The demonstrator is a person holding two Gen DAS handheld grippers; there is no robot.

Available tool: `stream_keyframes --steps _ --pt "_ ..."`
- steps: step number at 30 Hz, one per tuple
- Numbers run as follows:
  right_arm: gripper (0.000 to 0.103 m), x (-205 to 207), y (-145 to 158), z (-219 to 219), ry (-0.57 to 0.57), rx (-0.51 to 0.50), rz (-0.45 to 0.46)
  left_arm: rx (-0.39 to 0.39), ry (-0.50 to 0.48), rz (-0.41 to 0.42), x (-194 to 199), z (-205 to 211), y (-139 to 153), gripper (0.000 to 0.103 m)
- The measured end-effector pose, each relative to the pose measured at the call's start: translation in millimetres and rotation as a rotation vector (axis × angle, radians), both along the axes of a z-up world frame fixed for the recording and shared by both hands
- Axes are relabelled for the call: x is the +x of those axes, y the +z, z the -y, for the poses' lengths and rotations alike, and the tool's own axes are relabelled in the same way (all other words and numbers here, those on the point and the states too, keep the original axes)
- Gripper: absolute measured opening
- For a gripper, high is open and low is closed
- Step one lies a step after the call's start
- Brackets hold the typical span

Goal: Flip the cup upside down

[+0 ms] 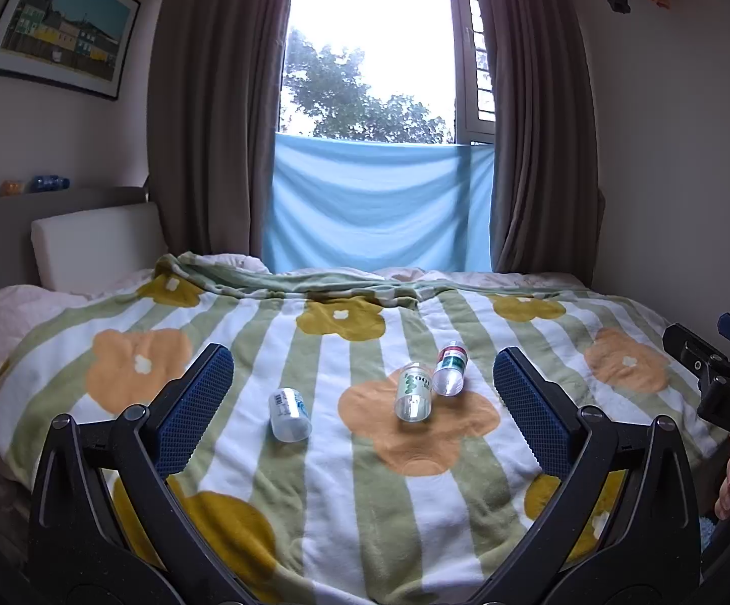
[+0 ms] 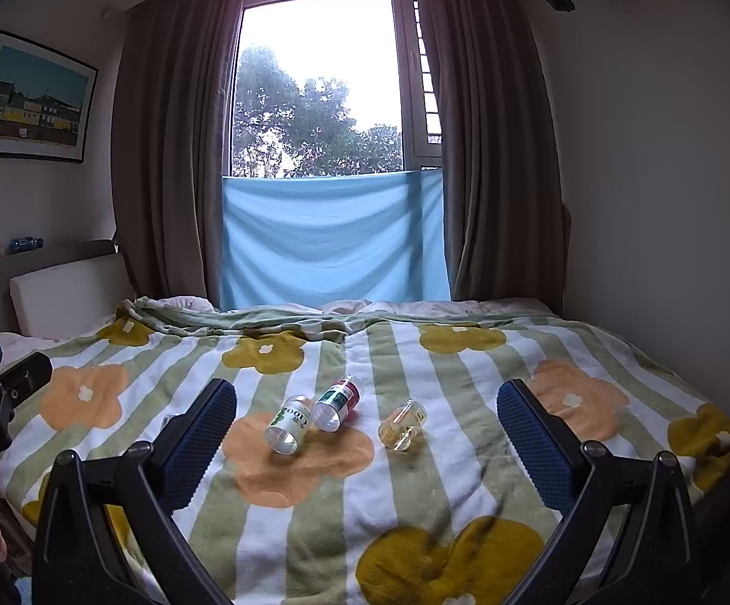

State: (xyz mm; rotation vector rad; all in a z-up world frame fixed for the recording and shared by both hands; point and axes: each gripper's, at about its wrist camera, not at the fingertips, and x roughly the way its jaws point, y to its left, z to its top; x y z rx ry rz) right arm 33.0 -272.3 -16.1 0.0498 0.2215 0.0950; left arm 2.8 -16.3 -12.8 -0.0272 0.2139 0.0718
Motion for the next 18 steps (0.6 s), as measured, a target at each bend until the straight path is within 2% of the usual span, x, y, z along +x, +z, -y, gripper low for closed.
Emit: stream_keyframes --steps 11,15,18 --pt "0.103 15.8 -4.7 -1.1 0.005 -0.002 -0.031 0.003 0.001 -0.031 15.6 4.9 -3.9 0.103" --pt "0.103 48.2 -12.4 -1.6 0.044 0.001 -0.097 0.006 0.013 -0.068 35.5 3.2 -15.2 0.103" --pt "0.103 92.3 -21.0 -0.1 0.09 0.016 -0.18 0.007 0.019 -0.103 52.3 -1.2 -32.4 0.103"
